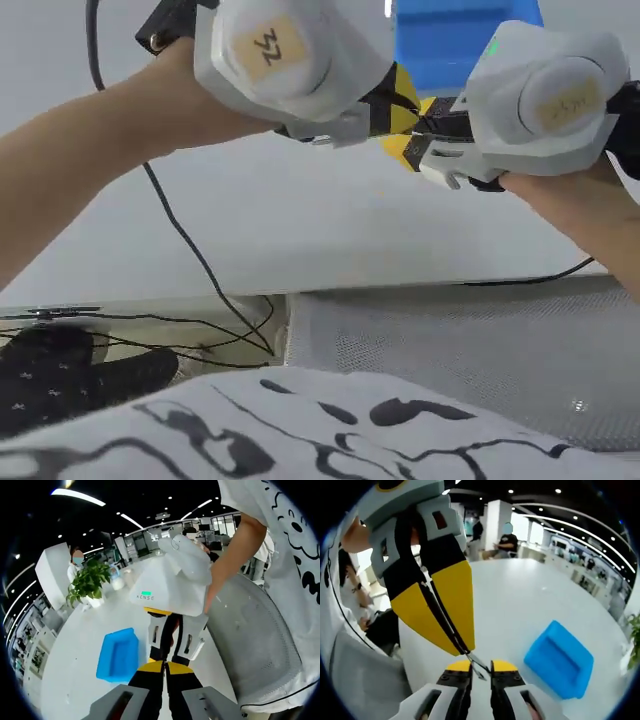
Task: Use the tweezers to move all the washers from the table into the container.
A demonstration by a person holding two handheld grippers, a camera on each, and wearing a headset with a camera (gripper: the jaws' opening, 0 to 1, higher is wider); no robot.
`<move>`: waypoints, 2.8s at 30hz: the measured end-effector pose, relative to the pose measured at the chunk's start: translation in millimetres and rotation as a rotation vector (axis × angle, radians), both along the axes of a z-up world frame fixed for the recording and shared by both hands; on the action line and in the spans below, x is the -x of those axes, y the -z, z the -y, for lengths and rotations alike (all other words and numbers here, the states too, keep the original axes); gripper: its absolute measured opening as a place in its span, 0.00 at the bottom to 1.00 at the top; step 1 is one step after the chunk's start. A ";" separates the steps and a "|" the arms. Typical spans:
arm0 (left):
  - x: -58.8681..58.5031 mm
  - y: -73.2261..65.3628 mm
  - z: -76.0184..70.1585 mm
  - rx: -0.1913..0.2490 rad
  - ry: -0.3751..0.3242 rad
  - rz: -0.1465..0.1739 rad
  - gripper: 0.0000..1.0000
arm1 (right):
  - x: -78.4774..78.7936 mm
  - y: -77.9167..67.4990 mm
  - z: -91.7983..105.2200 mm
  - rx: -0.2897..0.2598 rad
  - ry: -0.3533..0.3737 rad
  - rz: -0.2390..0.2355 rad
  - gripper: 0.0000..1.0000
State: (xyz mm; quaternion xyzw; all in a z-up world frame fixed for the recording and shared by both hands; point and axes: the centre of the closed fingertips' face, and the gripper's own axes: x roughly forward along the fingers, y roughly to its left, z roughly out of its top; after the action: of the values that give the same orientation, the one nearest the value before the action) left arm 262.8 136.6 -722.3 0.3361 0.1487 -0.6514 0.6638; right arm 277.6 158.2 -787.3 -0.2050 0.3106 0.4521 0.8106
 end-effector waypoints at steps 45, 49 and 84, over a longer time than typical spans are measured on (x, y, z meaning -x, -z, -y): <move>-29.9 34.2 22.6 -0.129 -0.105 -0.066 0.00 | -27.0 36.0 14.3 -0.171 -0.025 -0.155 0.11; -29.0 34.7 23.4 -0.142 -0.104 -0.061 0.00 | -25.7 35.5 13.8 -0.174 -0.034 -0.157 0.11; -28.0 31.2 37.7 -0.143 -0.141 -0.054 0.00 | -24.6 27.1 20.5 -0.019 -0.194 0.003 0.03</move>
State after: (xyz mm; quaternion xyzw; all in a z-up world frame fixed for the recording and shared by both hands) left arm 290.8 98.9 -753.5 0.3537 0.2362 -0.5996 0.6779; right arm 302.2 137.7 -814.4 -0.2271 0.2839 0.5311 0.7653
